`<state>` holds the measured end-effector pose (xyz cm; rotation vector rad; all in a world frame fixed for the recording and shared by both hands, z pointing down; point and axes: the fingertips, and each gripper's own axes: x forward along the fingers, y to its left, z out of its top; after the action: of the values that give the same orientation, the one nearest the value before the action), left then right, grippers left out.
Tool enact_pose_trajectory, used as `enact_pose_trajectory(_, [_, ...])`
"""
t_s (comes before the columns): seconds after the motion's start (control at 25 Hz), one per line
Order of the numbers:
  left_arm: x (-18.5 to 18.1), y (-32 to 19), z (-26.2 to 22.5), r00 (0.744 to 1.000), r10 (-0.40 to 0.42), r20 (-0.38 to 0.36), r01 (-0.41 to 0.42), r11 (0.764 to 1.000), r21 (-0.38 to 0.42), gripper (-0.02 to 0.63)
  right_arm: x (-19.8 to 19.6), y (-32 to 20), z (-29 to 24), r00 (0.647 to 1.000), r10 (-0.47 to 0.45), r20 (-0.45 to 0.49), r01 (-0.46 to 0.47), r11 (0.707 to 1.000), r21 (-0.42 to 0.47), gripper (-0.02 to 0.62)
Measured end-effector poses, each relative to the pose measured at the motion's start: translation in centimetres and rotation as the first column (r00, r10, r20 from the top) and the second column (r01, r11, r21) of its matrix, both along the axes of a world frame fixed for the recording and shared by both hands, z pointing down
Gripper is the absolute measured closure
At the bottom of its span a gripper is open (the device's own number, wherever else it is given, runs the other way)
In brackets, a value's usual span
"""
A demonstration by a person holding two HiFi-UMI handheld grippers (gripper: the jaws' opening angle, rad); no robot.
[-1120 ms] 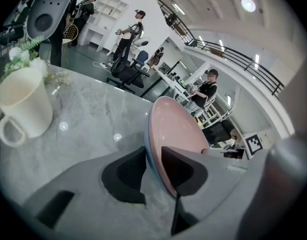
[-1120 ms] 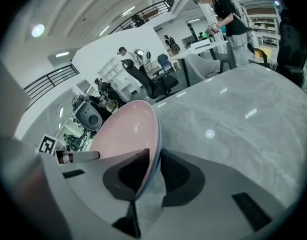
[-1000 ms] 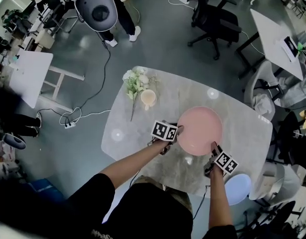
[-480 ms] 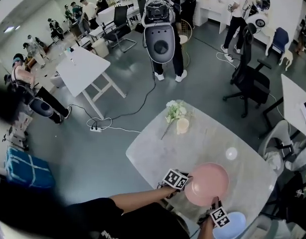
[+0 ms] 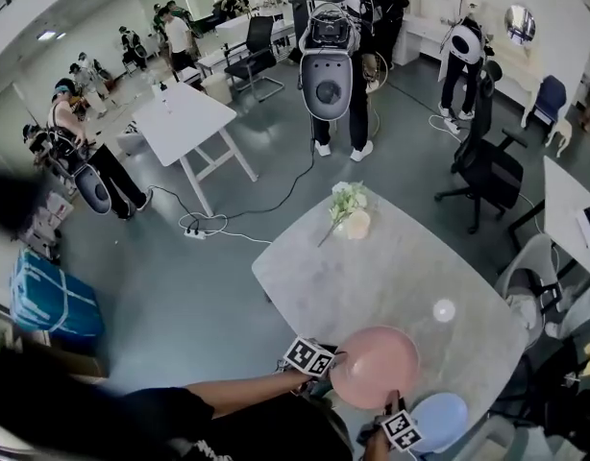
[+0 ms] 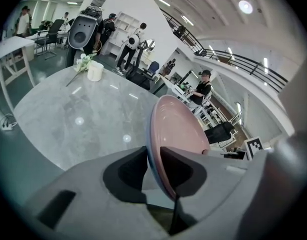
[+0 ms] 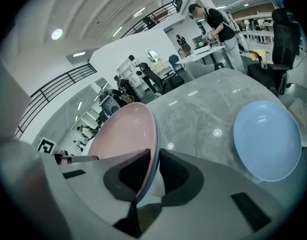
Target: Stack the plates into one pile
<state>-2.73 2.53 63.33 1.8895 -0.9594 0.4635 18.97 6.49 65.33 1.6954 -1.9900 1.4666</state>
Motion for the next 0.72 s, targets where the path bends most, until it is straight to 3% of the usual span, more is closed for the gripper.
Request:
enact_pose_trajectory(0.28, [-2.0,5.3,-0.8,0.999,-0.018,-0.037,0.018,1.000,0.010,0.515,-1.8,4.7,-1.4,1.000,0.006,-0.016,-0.005,1.000,0.019,0.538])
enact_pose_trajectory(0.72, [-5.5,9.3,-0.6,0.993,0.098,-0.070,-0.099,0.995,-0.009,0.515,-6.1,11.7,-1.9,0.991,0.123,-0.045,-0.124,0.992,-0.014,0.540])
